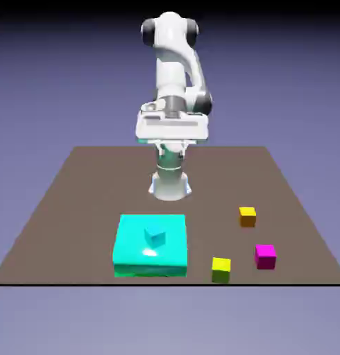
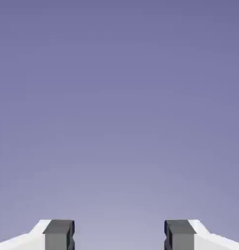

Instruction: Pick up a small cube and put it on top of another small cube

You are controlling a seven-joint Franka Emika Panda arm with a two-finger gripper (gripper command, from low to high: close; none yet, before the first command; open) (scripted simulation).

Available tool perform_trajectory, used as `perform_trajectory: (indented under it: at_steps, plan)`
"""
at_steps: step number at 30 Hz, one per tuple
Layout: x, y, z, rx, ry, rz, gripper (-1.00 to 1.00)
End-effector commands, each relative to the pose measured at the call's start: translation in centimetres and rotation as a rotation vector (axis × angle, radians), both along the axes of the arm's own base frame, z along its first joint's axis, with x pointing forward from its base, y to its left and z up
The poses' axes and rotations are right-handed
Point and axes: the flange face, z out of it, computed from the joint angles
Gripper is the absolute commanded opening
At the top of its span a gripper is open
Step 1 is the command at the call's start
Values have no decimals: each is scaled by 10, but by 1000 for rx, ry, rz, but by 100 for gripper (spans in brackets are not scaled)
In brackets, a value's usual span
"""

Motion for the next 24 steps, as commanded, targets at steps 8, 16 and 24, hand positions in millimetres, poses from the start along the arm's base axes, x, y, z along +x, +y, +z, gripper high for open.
perform_trajectory:
  at_steps: [8, 16, 24]
  plan:
    - [54, 41, -72, -283, 276, 293, 0]
    - [89, 81, -155, -443, 511, 633, 0]
    - [110, 122, -223, -501, 646, 991, 0]
